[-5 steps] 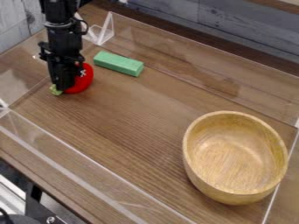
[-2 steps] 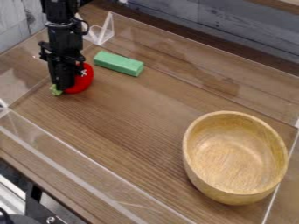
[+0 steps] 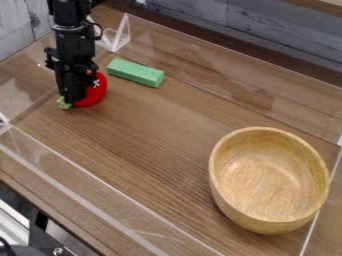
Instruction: Move the red object to the left side of the table
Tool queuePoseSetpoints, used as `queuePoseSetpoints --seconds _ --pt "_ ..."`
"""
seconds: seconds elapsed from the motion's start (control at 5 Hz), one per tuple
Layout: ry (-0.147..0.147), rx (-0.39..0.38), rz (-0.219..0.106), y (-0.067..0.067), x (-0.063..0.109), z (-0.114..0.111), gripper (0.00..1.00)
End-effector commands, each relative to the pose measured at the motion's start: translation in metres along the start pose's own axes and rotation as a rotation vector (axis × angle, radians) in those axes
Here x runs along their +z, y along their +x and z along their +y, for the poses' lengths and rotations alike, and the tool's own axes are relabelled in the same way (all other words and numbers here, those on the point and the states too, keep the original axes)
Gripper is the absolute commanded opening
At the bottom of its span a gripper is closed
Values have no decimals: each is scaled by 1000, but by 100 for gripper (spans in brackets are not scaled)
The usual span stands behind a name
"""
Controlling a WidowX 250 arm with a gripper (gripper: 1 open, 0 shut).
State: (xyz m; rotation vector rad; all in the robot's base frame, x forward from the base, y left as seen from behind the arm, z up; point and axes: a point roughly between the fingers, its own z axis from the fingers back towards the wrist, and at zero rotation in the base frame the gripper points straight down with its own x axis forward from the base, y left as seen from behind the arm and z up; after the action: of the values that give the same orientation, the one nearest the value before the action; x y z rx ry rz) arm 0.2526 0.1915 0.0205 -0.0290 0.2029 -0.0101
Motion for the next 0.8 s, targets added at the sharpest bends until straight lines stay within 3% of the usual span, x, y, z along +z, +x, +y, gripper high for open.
queuePoseSetpoints --seconds 0.0,0.6 --pt "6 9 -16 0 9 -3 0" --pt "-1 10 -31 1 21 -11 0"
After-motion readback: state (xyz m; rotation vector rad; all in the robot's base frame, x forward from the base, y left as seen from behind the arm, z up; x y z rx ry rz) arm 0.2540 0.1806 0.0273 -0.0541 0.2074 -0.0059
